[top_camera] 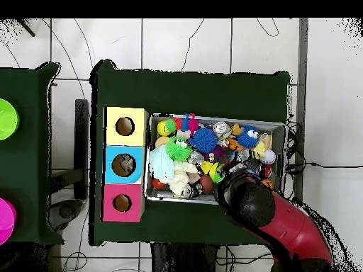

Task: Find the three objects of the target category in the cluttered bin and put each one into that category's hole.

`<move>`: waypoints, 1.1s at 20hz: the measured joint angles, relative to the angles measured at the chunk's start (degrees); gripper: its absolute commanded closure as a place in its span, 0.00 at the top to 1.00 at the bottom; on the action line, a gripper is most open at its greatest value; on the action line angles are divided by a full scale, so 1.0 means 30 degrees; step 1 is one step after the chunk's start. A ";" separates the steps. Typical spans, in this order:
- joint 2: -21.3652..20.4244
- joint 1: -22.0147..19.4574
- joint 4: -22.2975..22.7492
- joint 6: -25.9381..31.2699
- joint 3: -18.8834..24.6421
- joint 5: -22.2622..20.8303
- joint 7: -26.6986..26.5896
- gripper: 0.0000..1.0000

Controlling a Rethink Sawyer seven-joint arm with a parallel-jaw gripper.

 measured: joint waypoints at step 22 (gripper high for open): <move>0.0705 0.1395 -0.0006 0.0000 0.0008 0.0000 0.0000 1.00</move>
